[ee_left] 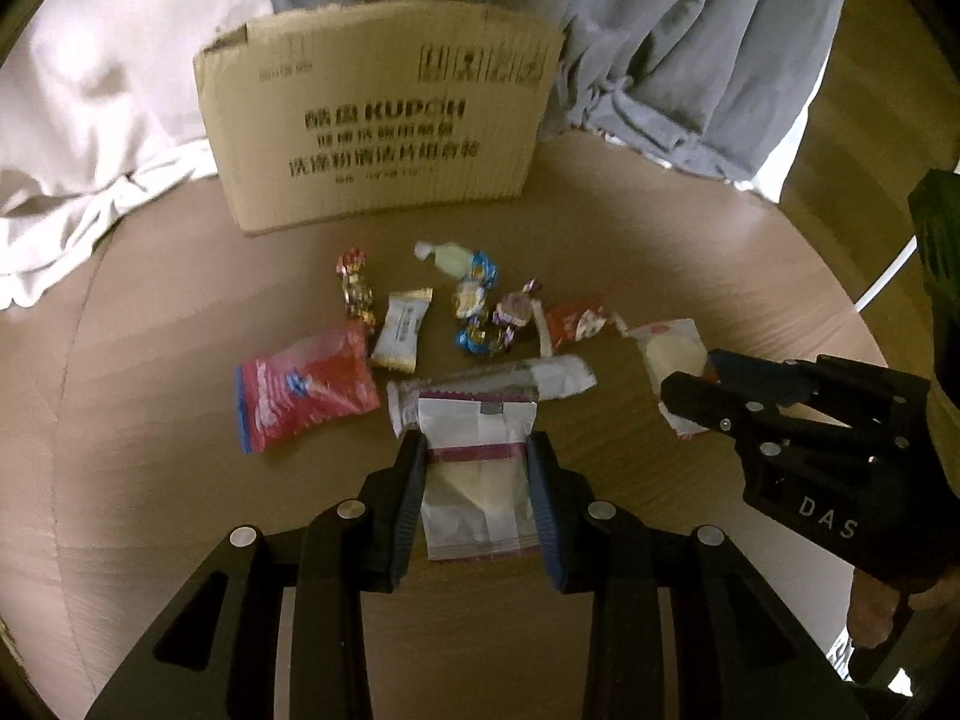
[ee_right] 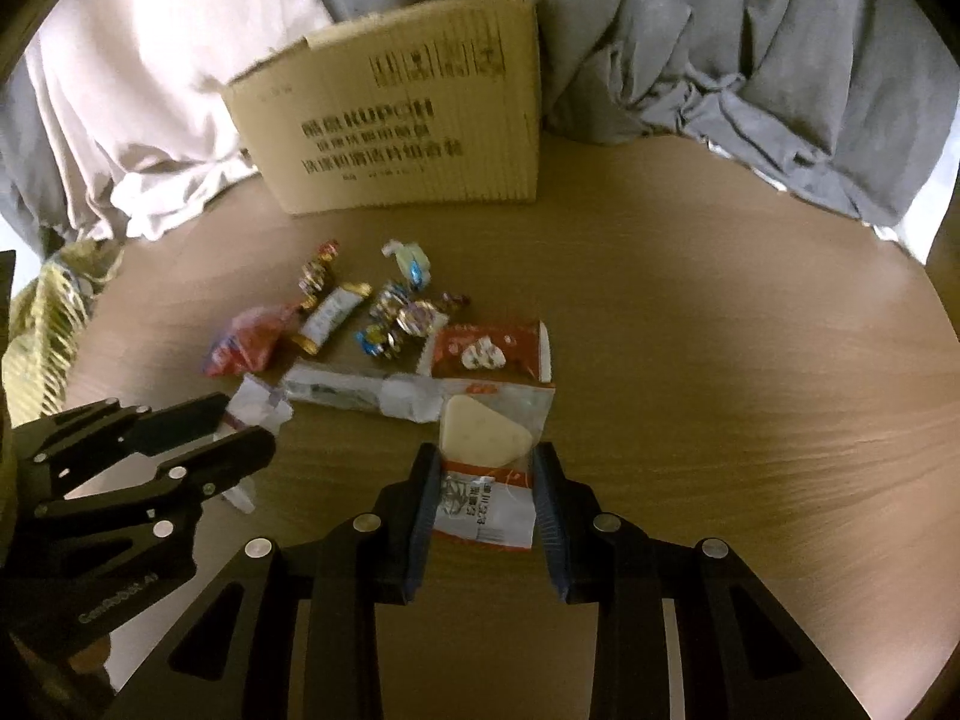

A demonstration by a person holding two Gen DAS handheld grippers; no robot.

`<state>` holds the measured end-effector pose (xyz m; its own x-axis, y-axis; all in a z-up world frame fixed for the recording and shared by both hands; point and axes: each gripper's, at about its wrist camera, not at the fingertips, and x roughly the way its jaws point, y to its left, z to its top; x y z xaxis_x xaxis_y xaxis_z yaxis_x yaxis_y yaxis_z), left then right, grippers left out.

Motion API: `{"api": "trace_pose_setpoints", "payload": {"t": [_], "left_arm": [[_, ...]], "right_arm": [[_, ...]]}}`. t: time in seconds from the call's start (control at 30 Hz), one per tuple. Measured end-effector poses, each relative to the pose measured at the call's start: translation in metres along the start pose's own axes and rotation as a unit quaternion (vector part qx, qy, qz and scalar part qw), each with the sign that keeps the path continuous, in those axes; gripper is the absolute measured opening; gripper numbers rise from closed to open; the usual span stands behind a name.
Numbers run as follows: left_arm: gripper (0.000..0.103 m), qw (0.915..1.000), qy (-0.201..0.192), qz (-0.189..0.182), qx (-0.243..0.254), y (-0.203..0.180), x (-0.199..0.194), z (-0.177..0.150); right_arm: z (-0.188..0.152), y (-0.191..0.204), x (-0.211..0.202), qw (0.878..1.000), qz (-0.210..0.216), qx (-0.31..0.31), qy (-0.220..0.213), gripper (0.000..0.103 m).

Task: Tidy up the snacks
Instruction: 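Carry the clear cake bag with the left tool into the box and release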

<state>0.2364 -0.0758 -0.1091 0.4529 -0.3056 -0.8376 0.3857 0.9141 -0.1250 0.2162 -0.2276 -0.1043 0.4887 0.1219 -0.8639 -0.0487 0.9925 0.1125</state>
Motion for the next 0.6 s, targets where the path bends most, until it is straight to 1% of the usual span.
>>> {"api": "trace_pose_setpoints", "payload": {"t": [0.33, 0.6], "left_arm": [[0.033, 0.9974, -0.071, 0.012, 0.01, 0.002, -0.044, 0.017], [0.033, 0.9912, -0.13, 0.018, 0.016, 0.003, -0.08, 0.037]], "right_arm": [[0.02, 0.013, -0.033, 0.998, 0.012, -0.009, -0.056, 0.032], [0.039, 0.017, -0.054, 0.995, 0.018, -0.01, -0.099, 0.032]]}}
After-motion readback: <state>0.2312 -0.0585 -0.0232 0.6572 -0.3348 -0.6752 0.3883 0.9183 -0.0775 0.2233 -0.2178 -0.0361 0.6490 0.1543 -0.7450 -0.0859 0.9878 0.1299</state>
